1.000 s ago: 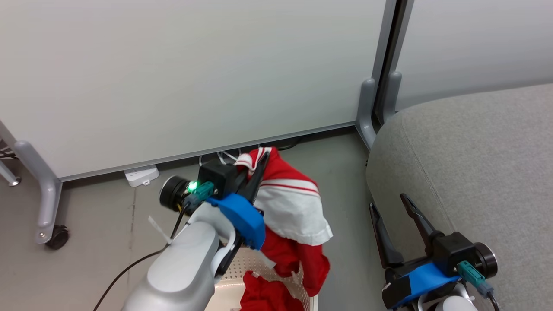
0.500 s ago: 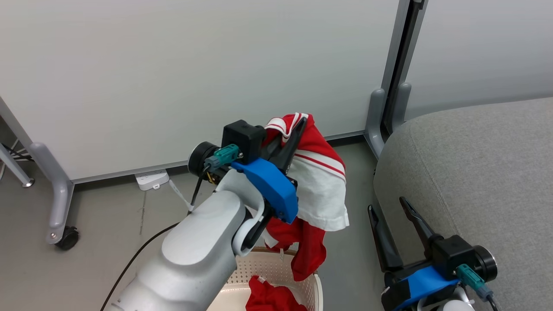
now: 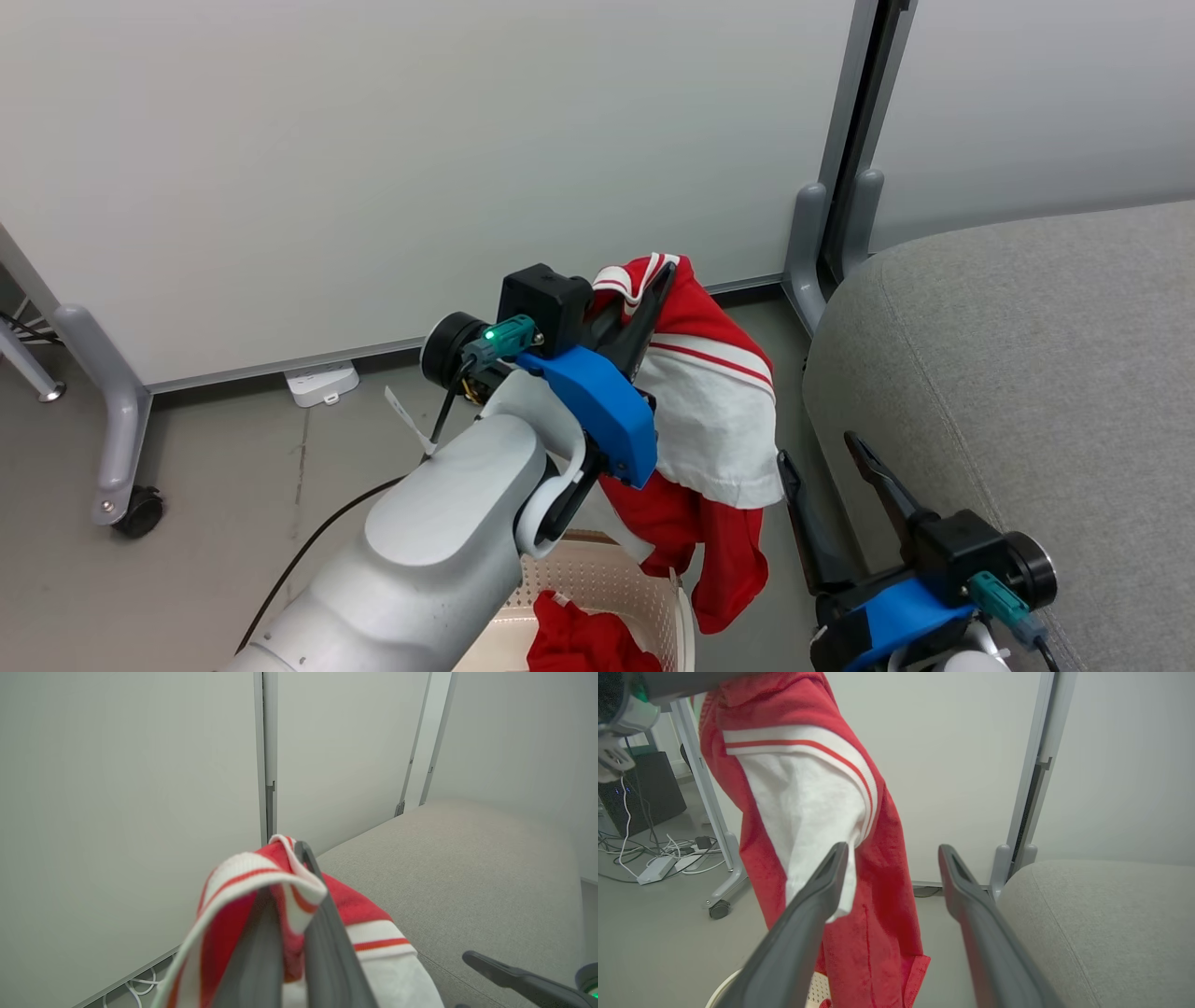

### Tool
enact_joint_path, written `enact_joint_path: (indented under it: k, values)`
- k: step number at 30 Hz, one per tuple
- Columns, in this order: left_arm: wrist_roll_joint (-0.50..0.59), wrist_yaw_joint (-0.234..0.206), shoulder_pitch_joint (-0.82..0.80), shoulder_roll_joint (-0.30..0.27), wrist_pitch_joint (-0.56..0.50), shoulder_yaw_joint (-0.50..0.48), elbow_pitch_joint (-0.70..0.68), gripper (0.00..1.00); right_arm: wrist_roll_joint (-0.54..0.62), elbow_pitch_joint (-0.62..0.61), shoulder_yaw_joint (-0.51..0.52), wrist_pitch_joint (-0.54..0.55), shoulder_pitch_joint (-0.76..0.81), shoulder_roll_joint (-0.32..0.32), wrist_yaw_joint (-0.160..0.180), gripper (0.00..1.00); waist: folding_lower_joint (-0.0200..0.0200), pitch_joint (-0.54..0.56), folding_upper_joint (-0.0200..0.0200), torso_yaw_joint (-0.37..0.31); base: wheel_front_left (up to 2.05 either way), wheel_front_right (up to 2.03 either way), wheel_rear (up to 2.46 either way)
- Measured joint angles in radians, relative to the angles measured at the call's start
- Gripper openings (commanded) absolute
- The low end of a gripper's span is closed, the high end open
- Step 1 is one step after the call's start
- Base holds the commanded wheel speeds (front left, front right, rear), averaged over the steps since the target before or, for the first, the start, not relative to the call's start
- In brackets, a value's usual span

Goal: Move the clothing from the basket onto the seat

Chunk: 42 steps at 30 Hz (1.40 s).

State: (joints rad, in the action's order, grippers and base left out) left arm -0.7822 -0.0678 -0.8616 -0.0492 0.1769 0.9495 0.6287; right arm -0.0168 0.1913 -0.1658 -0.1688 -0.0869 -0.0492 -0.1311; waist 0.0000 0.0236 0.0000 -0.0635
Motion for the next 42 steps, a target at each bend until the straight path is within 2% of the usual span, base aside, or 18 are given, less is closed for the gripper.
enact_joint_path:
  k: [7, 14, 23, 32, 33, 34, 35, 36, 42]
  values:
    - [-0.042, -0.005, -0.020, 0.000, 0.010, 0.044, -0.009, 0.00, -0.018, 0.041, -0.066, 0.045, -0.052, 0.000, 0.000, 1.00, 0.0000, -0.003, 0.0000, 0.010, 0.00, 0.00, 0.00]
    - [-0.079, -0.018, -0.044, 0.000, 0.023, 0.087, -0.015, 0.00, -0.011, 0.150, -0.140, 0.090, -0.164, 0.000, 0.000, 1.00, 0.0000, -0.011, 0.0000, 0.020, 0.00, 0.00, 0.00]
    - [-0.119, -0.025, -0.072, 0.000, 0.037, 0.133, -0.017, 0.00, -0.037, 0.311, -0.154, 0.092, -0.273, -0.001, 0.000, 1.00, 0.0000, -0.013, 0.0000, 0.035, 0.00, 0.00, 0.00]
    - [-0.156, -0.031, -0.087, 0.000, 0.047, 0.174, -0.015, 0.00, -0.070, 0.433, -0.210, 0.067, -0.378, 0.000, 0.000, 1.00, 0.0001, -0.014, 0.0000, 0.042, 0.00, 0.00, 0.00]
    - [-0.160, -0.031, -0.089, 0.000, 0.047, 0.179, -0.014, 0.00, -0.074, 0.443, -0.215, 0.063, -0.388, 0.000, 0.000, 0.56, 0.0000, -0.014, 0.0000, 0.043, 0.00, 0.00, 0.00]
    - [-0.163, -0.031, -0.090, 0.000, 0.050, 0.183, -0.014, 0.00, -0.075, 0.454, -0.220, 0.063, -0.396, 0.000, 0.000, 0.36, 0.0000, -0.014, 0.0000, 0.044, 0.00, 0.00, 0.00]
    - [-0.168, -0.031, -0.092, 0.000, 0.051, 0.186, -0.013, 0.00, -0.080, 0.464, -0.227, 0.062, -0.402, 0.000, 0.000, 0.09, 0.0001, -0.014, 0.0000, 0.045, 0.00, 0.00, 0.00]
    - [-0.171, -0.033, -0.094, 0.000, 0.052, 0.189, -0.012, 0.00, -0.081, 0.472, -0.233, 0.058, -0.406, 0.000, 0.000, 0.00, 0.0000, -0.014, 0.0000, 0.046, 0.00, 0.00, 0.00]
    - [-0.196, -0.035, -0.100, 0.000, 0.056, 0.207, -0.003, 0.00, -0.088, 0.505, -0.247, 0.035, -0.424, 0.000, 0.000, 0.00, 0.0000, -0.012, 0.0000, 0.045, 0.00, 0.00, 0.00]
